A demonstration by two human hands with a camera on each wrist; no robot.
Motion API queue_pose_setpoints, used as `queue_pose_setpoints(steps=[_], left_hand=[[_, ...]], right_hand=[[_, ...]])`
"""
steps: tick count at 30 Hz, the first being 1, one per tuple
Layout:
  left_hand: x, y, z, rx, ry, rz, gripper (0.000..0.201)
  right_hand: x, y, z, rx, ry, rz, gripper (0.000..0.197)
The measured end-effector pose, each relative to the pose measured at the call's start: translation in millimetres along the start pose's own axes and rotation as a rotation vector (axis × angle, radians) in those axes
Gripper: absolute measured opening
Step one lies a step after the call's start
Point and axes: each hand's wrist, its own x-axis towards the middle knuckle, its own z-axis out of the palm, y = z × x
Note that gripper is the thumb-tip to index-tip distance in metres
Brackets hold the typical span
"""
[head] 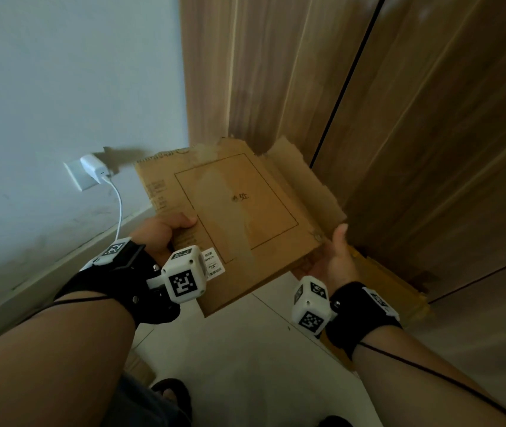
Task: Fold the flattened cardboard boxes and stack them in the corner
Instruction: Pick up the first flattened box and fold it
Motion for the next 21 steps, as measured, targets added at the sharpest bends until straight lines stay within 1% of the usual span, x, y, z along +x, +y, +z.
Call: queue_pose_setpoints(steps=[1, 2, 4, 6, 7, 9, 10, 13, 15, 17, 18, 19, 21], left_hand=[[1, 0, -1, 0.01, 0.003, -0.011, 0.01], [3, -1, -1, 0.014, 0.009, -0.017, 0.01], [6, -3, 0, 0.0, 0.03, -0.036, 0.009], [8, -5, 2, -0.008, 0.066, -0.035, 0.007], [11, -6, 2, -0.004, 0.085, -0.023, 0.013], [17, -8, 1, 0.016, 0.137, 0.015, 0.032], [20, -8, 0, 0.038, 0.16, 0.032, 0.037], [26, -8, -4, 0.04, 0.209, 0.058, 0.04], [28, -7, -6, 0.058, 0.238, 0.078, 0.042], [31, -8, -8, 0.071, 0.256, 0.099, 0.044], [33, -8, -8, 0.058, 0.258, 0.1, 0.045], [34, -9, -7, 0.039, 0.255, 0.102, 0.044], [36, -9, -4, 0.005, 0.247, 0.119, 0.035]], right_hand=[[1, 0, 0, -0.034, 0.003, -0.004, 0.07], [3, 0, 1, -0.06, 0.008, -0.015, 0.062], [6, 0, 5, -0.08, 0.028, -0.084, 0.051], [9, 1, 8, -0.149, 0.035, -0.129, 0.042], [9, 1, 9, -0.211, 0.032, -0.146, 0.042], [10, 4, 11, -0.328, 0.021, -0.177, 0.041], [10, 5, 12, -0.366, 0.019, -0.194, 0.041], [10, 6, 11, -0.452, -0.032, -0.242, 0.041], [10, 5, 10, -0.456, -0.104, -0.228, 0.043], [8, 3, 11, -0.4, -0.143, -0.171, 0.033], [9, 2, 12, -0.367, -0.125, -0.149, 0.028], [11, 1, 13, -0.346, -0.09, -0.142, 0.026], [17, -1, 17, -0.371, -0.029, -0.168, 0.02]])
